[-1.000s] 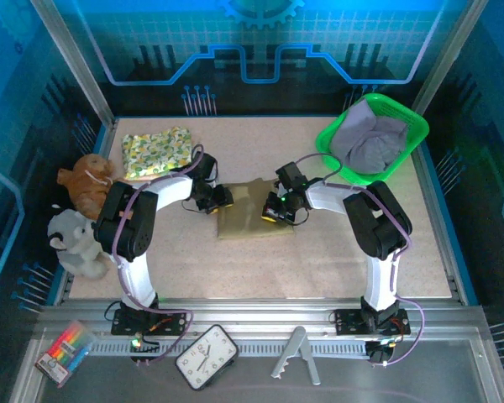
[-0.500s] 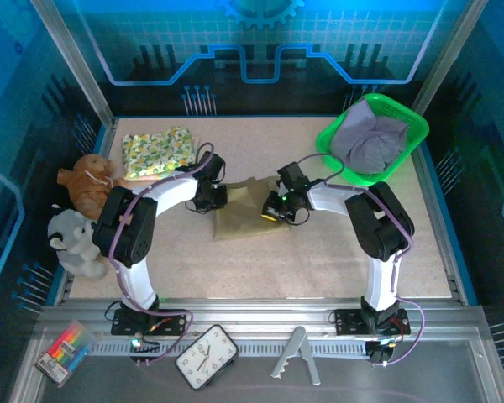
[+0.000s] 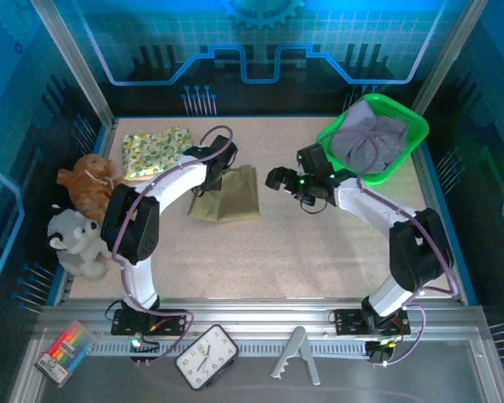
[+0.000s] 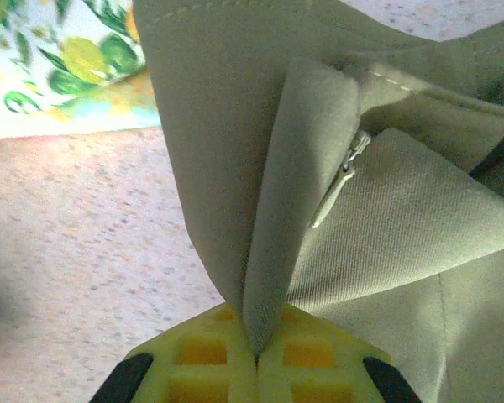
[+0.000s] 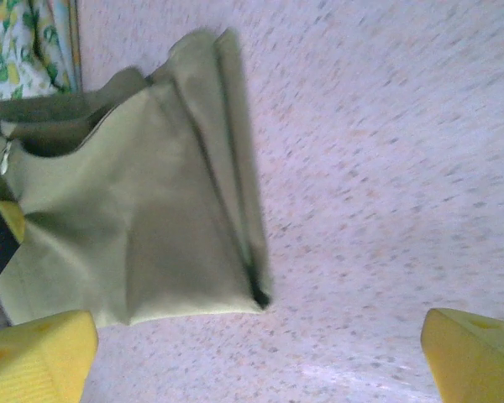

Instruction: Fold and stack the skirts

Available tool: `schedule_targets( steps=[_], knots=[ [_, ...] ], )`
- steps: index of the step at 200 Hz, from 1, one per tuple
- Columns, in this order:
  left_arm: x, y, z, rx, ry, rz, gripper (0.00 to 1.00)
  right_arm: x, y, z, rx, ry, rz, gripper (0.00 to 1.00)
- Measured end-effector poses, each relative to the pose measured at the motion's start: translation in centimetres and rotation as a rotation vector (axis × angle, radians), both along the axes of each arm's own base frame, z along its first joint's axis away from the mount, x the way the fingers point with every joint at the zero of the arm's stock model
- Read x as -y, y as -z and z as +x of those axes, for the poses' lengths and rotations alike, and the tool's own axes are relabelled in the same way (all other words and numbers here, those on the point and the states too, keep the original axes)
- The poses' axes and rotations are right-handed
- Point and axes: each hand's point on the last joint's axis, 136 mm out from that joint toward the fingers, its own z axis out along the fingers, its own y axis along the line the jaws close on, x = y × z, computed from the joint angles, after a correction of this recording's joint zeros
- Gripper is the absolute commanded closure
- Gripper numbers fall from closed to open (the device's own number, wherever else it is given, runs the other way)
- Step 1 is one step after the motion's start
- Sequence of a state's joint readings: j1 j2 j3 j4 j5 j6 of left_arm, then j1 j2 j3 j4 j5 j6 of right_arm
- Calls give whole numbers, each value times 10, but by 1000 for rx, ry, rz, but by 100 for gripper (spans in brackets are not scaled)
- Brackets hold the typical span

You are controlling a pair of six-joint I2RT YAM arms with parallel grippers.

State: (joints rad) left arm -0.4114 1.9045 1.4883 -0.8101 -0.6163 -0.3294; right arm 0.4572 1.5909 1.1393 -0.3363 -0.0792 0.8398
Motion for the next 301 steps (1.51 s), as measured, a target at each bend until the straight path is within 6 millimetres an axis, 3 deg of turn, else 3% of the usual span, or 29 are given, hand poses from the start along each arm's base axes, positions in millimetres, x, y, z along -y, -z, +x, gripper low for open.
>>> schedule_targets(
  steps=[48,89,149,209,256,301],
  knots=[
    [-12,-39,22,53,68,169,100,46,-38,-1,161,115,-155,0],
    [-15,-68,54,101,154,283,100,73,-45,-3,179,162,-229,0],
    [-49,-84,109,65,197,292,100,81,-47,-7,165,156,-238,0],
    [-96,-116,136,100,191,106,100,76,-44,-7,124,131,-230,0],
    [-124,-111,141,63,241,-7,100,75,-48,-6,102,122,-227,0],
    [-177,-100,138,45,236,-91,100,77,-61,-8,96,106,-245,0]
  ],
)
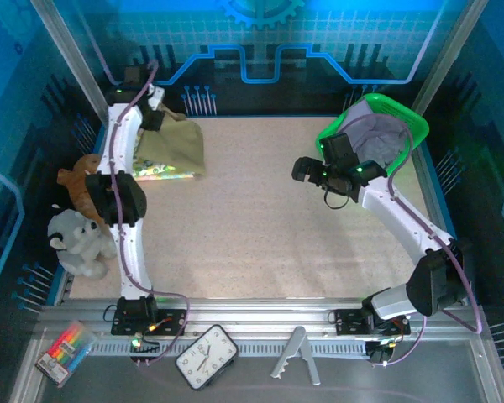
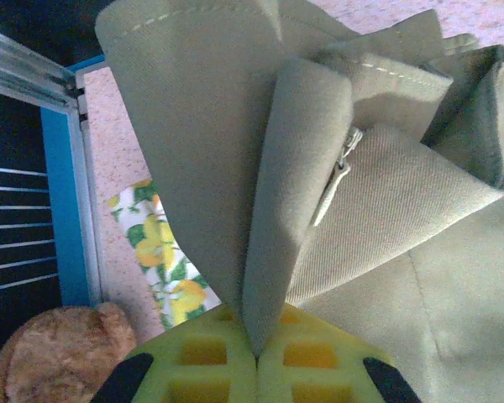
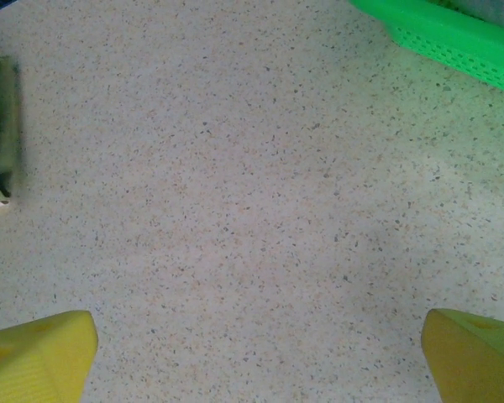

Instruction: Fold and stack the skirts

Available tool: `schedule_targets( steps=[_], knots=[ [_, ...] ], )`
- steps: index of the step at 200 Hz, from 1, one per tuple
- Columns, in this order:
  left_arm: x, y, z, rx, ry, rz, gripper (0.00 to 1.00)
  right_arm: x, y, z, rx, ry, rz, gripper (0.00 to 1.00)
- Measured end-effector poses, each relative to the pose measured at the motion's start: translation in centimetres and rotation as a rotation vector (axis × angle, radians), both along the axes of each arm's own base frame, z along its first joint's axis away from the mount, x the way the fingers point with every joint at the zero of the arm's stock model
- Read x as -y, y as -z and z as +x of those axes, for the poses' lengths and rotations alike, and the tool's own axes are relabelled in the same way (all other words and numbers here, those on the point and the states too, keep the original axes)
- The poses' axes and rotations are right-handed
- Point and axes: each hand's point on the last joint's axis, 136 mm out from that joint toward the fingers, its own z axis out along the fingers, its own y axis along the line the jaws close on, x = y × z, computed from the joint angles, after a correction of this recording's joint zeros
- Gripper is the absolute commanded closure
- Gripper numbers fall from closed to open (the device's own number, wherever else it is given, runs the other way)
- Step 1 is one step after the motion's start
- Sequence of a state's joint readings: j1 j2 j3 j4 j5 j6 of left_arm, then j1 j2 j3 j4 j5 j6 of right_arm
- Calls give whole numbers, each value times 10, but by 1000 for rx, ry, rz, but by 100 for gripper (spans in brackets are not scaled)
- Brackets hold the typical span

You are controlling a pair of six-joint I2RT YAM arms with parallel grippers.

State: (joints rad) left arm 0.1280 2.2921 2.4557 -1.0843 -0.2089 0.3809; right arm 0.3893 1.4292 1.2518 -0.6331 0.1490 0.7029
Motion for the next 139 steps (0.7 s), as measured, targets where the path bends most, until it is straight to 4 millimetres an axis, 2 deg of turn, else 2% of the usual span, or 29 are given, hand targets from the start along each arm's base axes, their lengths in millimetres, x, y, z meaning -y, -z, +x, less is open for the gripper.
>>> schedule_targets(
  steps=[23,49,78,112,133,139],
  knots=[
    [-28,2,-3,1,-3,-12,100,2,0,-4,-20,-2,-10,0],
    [-47,10,1,17,17,-40,100,4,5,-9,-57,-1,-25,0],
    [-55,28,12,29,34,-81,100,4,6,-10,-82,0,-35,0],
    [-55,68,22,-10,29,-120,100,5,8,-11,-98,4,-37,0],
    [-63,84,23,-16,-33,-151,100,5,9,-11,-102,7,-37,0],
    [-67,85,24,-10,-58,-162,94,5,9,-11,-102,7,-37,0]
  ],
)
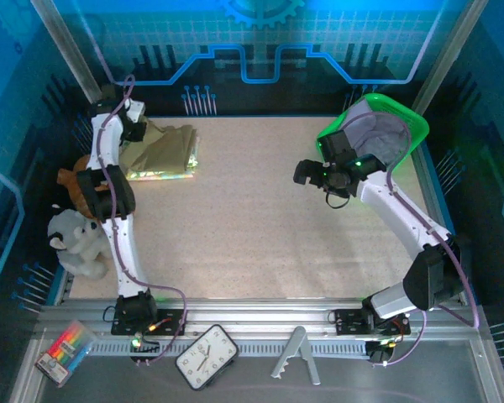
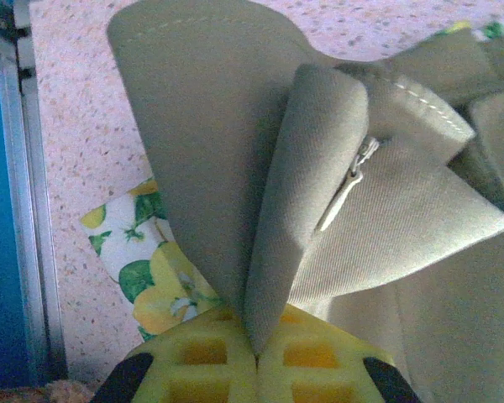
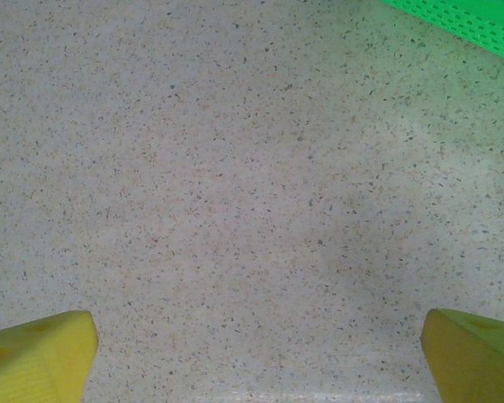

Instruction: Fold and stack the skirts

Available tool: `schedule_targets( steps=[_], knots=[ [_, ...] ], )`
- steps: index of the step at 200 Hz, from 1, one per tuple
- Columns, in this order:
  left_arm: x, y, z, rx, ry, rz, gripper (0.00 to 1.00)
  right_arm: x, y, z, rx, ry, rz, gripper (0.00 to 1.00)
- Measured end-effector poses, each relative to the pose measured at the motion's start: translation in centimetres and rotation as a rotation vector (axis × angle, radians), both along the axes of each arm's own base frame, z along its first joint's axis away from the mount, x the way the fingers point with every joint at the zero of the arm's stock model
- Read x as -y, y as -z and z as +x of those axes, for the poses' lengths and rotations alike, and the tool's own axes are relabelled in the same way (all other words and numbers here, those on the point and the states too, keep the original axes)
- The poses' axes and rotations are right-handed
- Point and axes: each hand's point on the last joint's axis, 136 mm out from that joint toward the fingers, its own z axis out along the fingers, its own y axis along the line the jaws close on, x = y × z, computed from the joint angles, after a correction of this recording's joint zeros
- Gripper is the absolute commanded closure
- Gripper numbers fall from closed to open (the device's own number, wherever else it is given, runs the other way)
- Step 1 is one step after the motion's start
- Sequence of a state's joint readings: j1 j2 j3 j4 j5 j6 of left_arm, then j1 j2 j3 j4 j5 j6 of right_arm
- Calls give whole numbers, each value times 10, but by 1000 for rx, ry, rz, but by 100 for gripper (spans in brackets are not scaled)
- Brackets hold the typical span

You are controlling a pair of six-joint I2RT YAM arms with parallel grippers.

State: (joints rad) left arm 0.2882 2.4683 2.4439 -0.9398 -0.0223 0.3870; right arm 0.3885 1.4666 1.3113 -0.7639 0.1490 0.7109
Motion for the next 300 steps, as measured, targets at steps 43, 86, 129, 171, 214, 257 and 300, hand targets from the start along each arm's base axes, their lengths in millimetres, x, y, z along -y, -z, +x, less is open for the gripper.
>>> schedule_targets(
  steps=[43,86,129,171,214,257,300],
  knots=[
    [-38,-2,-6,36,-216,-64,7,2,0,1,4,6,-9,0],
    [-34,-24,-39,82,-477,-214,1,13,-1,5,21,20,-44,0],
    [31,-41,-83,183,-670,-543,1,21,-7,14,59,44,-44,0],
    [115,27,-111,105,-828,-864,1,28,-4,19,72,52,-44,0],
    [167,58,-129,58,-887,-1012,1,59,-7,35,120,24,-137,0],
    [194,18,-144,113,-777,-1080,1,150,20,103,48,69,-294,0],
    [188,-19,-157,191,-717,-1048,1,216,59,169,-41,101,-385,0]
  ],
)
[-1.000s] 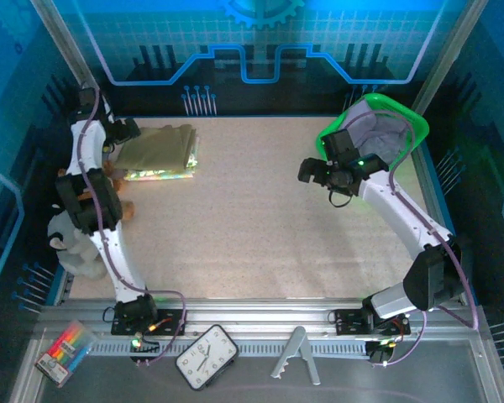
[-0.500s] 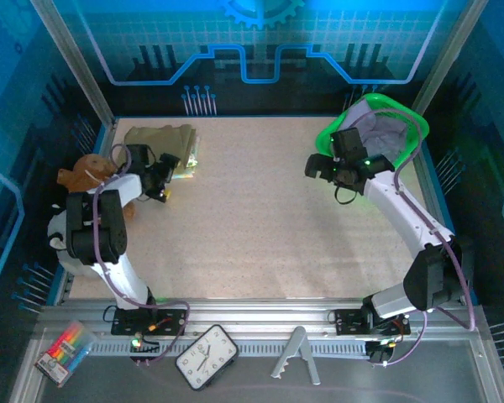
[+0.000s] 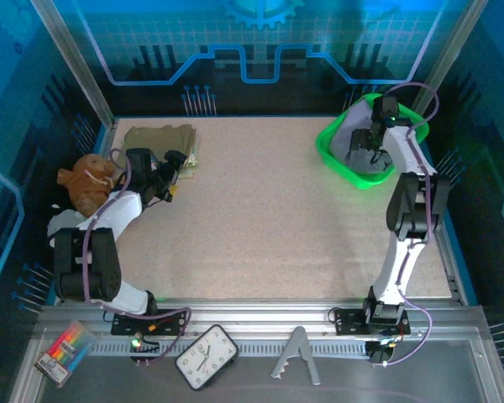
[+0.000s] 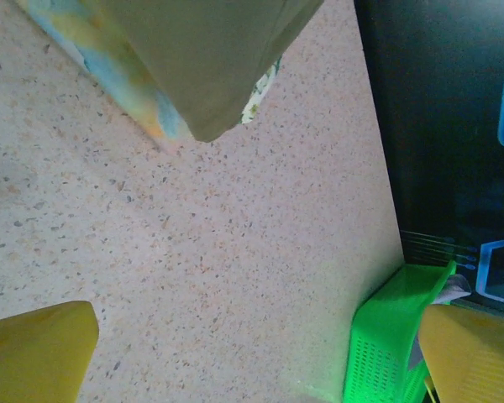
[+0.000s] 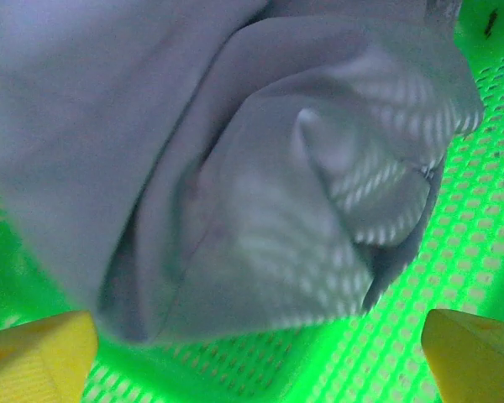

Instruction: Fold and stack the skirts

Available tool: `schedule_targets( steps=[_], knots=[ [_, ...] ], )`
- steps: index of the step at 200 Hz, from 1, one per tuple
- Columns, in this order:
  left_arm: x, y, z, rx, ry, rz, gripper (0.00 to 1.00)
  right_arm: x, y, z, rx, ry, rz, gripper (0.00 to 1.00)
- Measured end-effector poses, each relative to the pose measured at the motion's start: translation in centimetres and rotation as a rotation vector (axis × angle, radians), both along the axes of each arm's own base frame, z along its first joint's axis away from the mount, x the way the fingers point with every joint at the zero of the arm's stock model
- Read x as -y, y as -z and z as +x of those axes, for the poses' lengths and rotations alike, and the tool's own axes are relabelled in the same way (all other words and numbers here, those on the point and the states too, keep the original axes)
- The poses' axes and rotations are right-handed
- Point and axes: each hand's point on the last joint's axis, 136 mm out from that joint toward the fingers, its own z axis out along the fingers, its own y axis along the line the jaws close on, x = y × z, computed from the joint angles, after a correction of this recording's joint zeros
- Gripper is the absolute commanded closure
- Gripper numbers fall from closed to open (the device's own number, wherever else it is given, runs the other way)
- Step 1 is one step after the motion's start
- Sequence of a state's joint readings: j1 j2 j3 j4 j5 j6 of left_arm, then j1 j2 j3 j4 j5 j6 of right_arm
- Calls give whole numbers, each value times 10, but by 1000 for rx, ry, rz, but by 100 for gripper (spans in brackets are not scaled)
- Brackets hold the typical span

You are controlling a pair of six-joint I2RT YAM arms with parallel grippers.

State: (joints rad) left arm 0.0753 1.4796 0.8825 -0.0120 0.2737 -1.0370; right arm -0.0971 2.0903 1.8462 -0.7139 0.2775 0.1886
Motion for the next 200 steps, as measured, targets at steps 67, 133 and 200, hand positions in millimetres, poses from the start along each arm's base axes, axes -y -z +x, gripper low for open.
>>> schedule_targets(
  steps=[67,133,200],
  knots=[
    [-8,8,-11,-42,-11,25,1,34,71,47,-131,29,-25,0],
    [-7,9,-11,-46,-2,20,1,34,87,47,-184,1,-28,65],
    [-1,9,-12,-35,69,60,1,23,32,31,-90,-8,4,100]
  ],
)
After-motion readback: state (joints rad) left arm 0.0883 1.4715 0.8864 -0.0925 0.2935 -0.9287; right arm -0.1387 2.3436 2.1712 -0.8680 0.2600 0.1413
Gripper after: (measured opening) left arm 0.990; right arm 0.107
